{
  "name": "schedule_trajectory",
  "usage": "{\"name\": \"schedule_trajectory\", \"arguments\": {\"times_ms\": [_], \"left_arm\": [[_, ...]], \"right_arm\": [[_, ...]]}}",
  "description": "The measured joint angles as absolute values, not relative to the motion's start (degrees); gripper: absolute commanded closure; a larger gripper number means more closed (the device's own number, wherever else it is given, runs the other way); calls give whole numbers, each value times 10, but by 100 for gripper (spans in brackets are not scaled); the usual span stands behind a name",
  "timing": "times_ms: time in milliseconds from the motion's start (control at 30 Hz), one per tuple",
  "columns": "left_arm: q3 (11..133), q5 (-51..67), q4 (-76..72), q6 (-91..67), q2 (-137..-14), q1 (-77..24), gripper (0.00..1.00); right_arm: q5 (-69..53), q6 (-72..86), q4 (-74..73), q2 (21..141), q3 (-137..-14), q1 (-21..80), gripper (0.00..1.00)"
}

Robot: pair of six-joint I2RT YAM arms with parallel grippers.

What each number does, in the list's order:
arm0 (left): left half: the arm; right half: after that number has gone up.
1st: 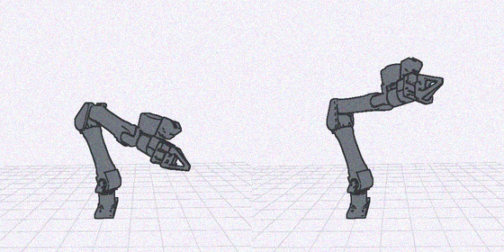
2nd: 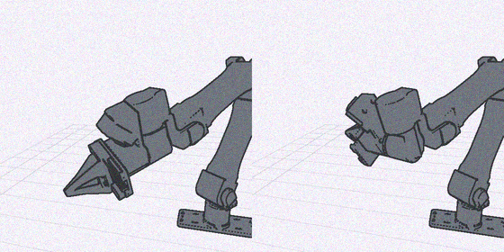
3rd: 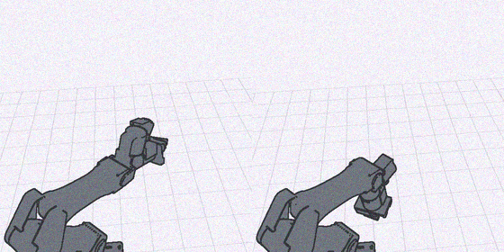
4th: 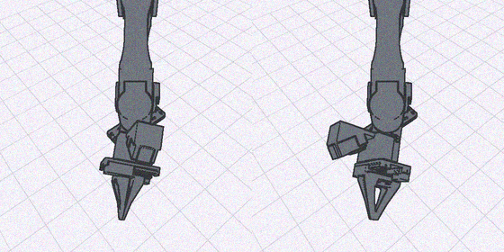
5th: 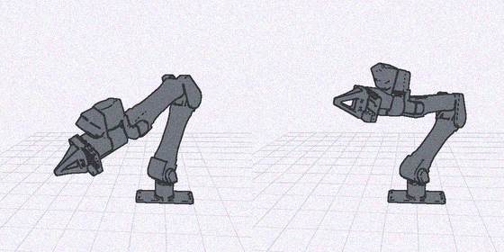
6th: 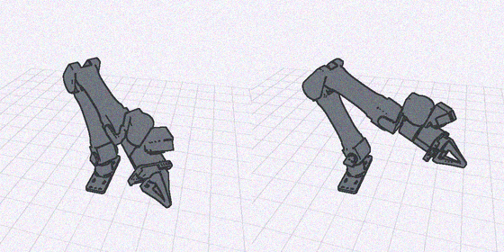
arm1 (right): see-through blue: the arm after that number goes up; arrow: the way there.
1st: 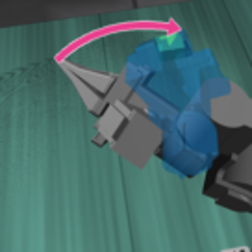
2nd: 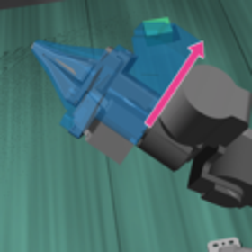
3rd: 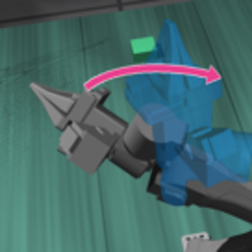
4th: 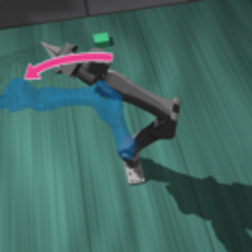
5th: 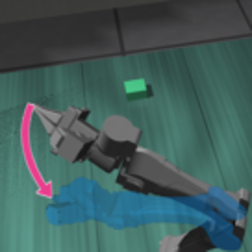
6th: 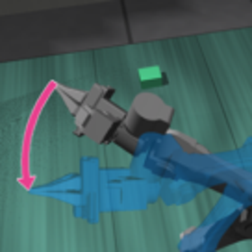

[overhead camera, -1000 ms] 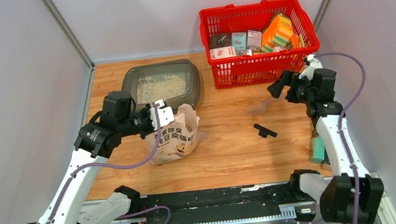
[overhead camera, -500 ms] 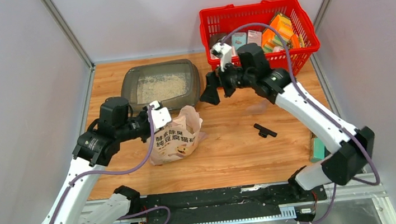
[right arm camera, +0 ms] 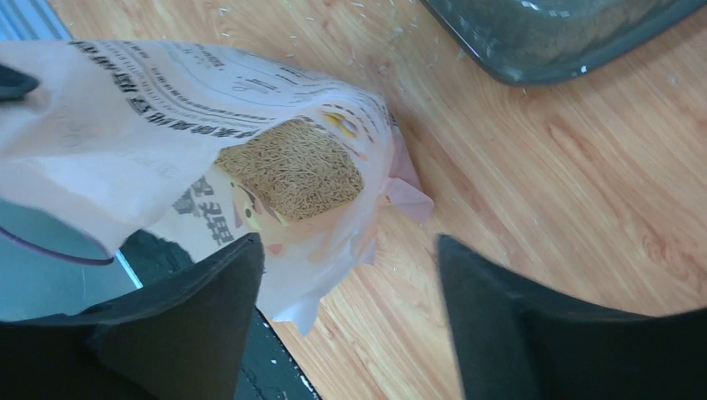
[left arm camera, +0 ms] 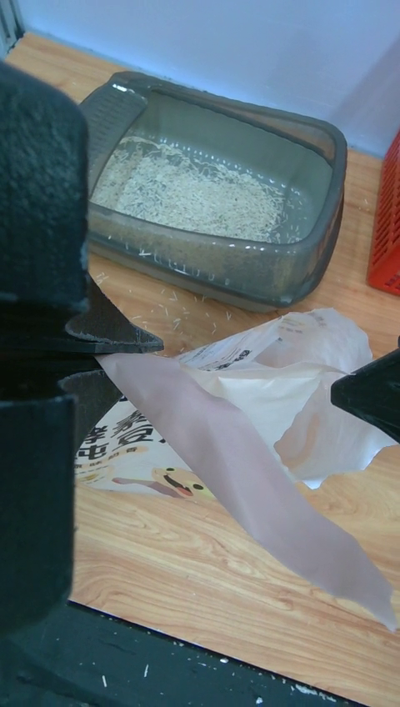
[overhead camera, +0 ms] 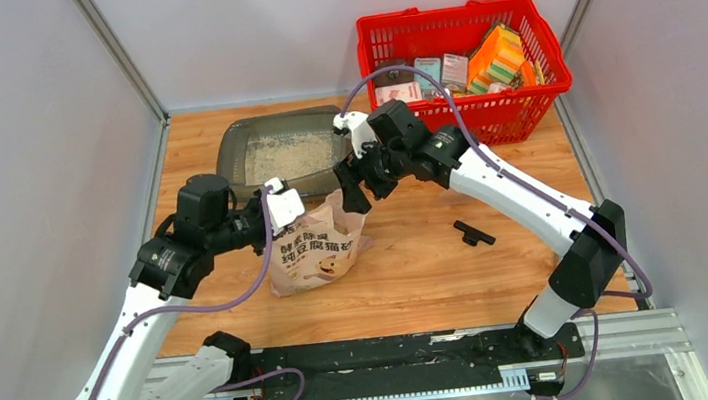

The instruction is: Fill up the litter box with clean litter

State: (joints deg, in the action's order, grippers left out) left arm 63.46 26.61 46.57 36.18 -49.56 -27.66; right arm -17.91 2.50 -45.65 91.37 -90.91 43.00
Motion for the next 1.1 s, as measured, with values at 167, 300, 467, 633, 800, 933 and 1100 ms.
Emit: {"name": "schedule_trajectory", "arguments": {"times_ms": [167,300,467,633,800,933,1100], "left_arm": [[635,274,456,349,-504,-277,100],[635,289,434,336,-522,-277,100],[635,306,391,316,-555,-289,100],[637,322,334,307,-597,-305,100],[661,341,290,304,-652,-315,100],[667,352,265,308,-676,-319,100],[668,360,264,310,-678,-319,100]], "right_arm": [[-152,25,-471,918,-898,430,76],[-137,22,-473,918,-880,429,100],[-117,15,-469,903,-867,421,100],[-103,12,-474,858,-834,391,100],[-116,6,-472,800,-783,328,100],[-164,2,-460,773,-756,293,55],[-248,-20,-438,755,-753,259,16]]}}
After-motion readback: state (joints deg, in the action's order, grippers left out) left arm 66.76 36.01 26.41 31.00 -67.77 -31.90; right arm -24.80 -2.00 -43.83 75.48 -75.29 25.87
